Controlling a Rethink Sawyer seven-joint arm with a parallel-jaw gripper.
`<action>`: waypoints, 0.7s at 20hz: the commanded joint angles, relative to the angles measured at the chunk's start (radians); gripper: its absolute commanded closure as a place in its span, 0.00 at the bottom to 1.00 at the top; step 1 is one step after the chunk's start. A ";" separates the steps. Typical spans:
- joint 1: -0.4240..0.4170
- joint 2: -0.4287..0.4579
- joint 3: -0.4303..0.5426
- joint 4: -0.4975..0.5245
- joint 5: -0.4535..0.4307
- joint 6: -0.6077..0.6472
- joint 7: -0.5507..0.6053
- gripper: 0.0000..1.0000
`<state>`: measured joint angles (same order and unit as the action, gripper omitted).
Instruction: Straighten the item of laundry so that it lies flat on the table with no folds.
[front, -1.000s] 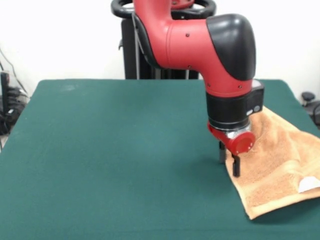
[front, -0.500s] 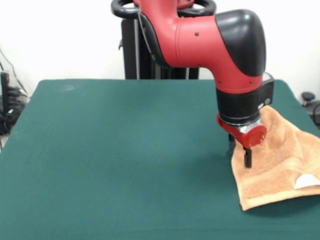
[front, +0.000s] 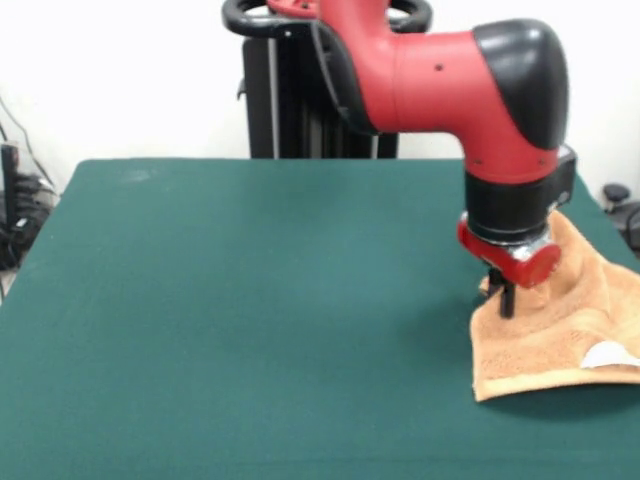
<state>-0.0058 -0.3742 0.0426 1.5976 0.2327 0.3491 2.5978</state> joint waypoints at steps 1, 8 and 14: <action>0.217 0.054 -0.142 -0.079 0.019 0.122 0.216 1.00; 0.348 0.067 -0.274 -0.106 0.093 0.149 0.298 1.00; 0.261 0.043 -0.279 -0.082 0.054 0.101 0.136 1.00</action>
<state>0.3105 -0.3791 -0.1985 1.5128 0.2691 0.3609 2.5978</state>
